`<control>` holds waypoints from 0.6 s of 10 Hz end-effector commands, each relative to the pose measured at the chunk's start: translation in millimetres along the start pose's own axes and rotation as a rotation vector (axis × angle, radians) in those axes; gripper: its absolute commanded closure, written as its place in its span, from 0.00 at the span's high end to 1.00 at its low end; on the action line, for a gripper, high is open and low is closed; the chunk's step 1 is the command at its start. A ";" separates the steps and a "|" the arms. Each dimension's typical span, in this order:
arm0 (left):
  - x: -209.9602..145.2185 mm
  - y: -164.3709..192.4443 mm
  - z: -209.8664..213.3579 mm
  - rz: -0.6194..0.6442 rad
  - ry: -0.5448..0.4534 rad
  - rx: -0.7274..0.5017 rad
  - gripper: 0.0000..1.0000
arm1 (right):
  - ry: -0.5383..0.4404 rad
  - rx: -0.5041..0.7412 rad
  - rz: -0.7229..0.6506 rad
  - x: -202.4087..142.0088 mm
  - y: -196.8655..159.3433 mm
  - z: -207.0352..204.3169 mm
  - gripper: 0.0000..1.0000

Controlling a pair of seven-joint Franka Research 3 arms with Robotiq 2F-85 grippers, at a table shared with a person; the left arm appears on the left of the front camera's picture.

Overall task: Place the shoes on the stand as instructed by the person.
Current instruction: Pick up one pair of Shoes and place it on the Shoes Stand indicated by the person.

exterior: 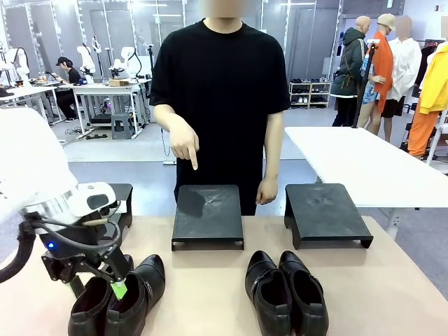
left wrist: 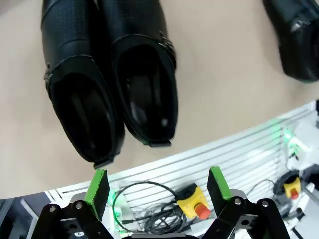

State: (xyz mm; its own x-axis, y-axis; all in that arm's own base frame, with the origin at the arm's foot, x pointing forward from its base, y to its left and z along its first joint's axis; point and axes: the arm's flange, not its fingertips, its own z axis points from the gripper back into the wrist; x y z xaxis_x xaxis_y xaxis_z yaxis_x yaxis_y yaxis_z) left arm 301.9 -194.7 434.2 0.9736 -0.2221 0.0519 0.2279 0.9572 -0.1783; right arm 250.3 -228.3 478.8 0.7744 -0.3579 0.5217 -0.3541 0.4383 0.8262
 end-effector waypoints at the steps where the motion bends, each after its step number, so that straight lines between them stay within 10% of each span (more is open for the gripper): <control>1: 13.5 -0.6 -17.8 0.056 -0.019 0.103 1.00 | -0.009 0.014 0.016 1.5 0.3 1.2 1.00; 6: 30.1 10.1 -55.0 0.112 -0.045 0.150 1.00 | -0.009 0.014 0.016 1.5 0.3 1.2 1.00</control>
State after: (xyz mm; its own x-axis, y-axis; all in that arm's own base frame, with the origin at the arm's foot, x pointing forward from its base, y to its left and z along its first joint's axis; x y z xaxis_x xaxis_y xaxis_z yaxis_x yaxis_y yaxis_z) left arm 329.9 -198.6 388.8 0.9879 -0.1448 0.0564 0.1481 0.9872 -0.0595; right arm 250.3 -228.4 478.7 0.7745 -0.3580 0.5214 -0.3537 0.4382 0.8263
